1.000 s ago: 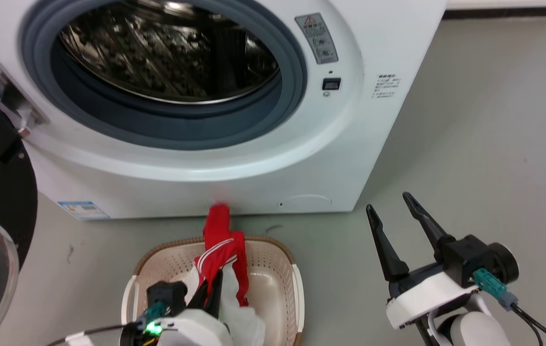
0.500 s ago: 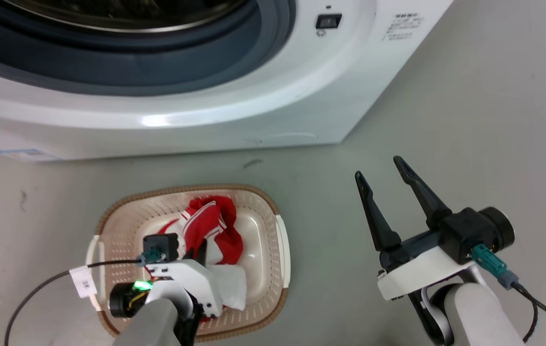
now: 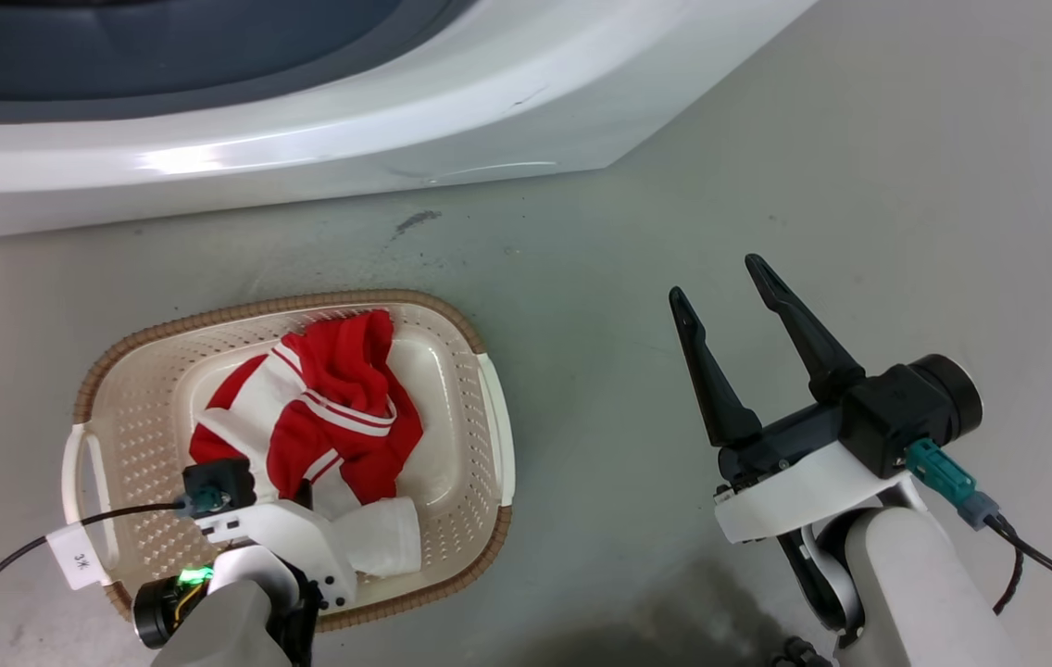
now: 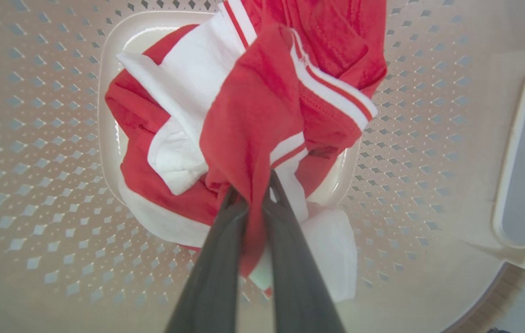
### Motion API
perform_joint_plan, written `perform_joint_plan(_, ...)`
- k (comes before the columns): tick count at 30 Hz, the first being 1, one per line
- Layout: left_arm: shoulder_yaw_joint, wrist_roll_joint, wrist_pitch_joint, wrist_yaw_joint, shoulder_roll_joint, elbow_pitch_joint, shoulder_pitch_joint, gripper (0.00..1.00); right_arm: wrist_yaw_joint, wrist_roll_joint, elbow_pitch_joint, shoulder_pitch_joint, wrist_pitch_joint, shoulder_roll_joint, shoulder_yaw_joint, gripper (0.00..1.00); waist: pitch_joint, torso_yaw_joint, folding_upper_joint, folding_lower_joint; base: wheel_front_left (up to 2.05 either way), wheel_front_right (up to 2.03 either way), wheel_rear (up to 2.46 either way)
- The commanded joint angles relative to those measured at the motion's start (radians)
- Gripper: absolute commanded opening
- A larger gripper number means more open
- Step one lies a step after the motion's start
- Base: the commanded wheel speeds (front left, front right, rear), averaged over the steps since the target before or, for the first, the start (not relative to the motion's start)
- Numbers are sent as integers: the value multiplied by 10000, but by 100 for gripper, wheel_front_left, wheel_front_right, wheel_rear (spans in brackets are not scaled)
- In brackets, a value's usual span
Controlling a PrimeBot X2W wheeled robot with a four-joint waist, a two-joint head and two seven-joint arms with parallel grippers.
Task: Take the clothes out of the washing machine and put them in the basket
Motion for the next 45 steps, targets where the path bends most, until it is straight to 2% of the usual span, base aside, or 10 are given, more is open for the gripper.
perform_joint_plan(1, 56, -80, -38, -43, 82, 63, -158, 25, -7, 79, 60, -213, -90, 9, 49, 100, 86, -98, 0, -2, 0, 0, 0)
perform_joint_plan(2, 91, -113, -38, -46, 118, 86, -143, 25, -7, 81, 95, -257, -93, 9, 57, 100, 59, -102, 0, -2, 0, 0, 0)
perform_joint_plan(3, 83, -108, -32, -61, 150, 107, -116, 100, -7, 63, 156, -282, -97, 9, 34, 100, -37, -86, 0, -2, 0, 0, 0)
perform_joint_plan(9, 232, -158, -35, -25, 128, -70, 242, 100, -7, -28, 527, -2, -157, 5, -170, 100, -1217, 163, 0, -2, 0, 0, 0)
perform_joint_plan(18, 363, 474, -37, 138, 175, -1444, 1050, 100, -7, -301, 841, 470, -165, 5, -608, 100, -3155, 692, 0, -2, 0, 0, 0)
perform_joint_plan(26, 1188, 1504, -36, 336, 182, -4287, 2231, 100, -7, -443, 733, 1131, -106, 5, -1252, 100, -4581, 1113, 0, -2, 0, 0, 0)
perform_joint_plan(34, 2054, 2803, -38, 354, 22, -7387, 3268, 100, -7, -611, 377, 1743, 110, 6, -1633, 100, -5648, 1363, 0, -2, 0, 0, 0)
perform_joint_plan(40, 2276, 3644, -38, 366, -197, -9538, 4122, 100, -7, -675, 60, 2217, 318, 6, -1758, 100, -6274, 1496, 0, -2, 0, 0, 0)
perform_joint_plan(45, 2318, 4196, -36, 370, -180, -10552, 4864, 100, -7, -744, -155, 2656, 472, 8, -1979, 100, -6684, 1510, 0, -2, 0, 0, 0)
